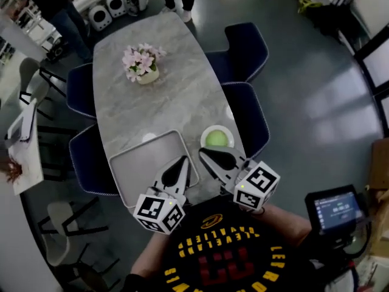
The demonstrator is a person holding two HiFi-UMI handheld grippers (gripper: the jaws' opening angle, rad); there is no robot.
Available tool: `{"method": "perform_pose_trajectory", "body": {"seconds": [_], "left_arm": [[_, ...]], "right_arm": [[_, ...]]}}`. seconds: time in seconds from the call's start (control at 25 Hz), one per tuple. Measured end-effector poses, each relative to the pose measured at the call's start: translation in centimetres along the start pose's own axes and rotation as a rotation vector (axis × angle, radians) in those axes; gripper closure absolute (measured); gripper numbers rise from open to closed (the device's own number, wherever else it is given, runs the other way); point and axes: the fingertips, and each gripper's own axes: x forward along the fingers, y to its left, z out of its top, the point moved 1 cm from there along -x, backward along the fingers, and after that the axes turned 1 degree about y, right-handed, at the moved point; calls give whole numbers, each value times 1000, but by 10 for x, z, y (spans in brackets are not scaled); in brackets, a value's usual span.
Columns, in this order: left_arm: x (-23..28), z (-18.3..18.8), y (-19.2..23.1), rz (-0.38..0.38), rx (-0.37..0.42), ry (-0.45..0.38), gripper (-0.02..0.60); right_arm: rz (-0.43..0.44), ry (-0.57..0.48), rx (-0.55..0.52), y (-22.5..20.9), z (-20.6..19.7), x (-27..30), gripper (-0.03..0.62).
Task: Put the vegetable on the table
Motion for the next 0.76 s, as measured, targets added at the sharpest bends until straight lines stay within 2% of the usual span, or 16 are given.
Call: {"method": "perform_pose_trajectory", "body": {"seconds": [0.52, 0.76], "left_arm": [[-19, 1, 33, 32, 5, -21, 581], [-54, -7, 10, 80, -88, -20, 581]], "right_arm": [[32, 33, -74, 18, -12, 37, 589], [60, 125, -76, 55, -11, 18, 591]]}}
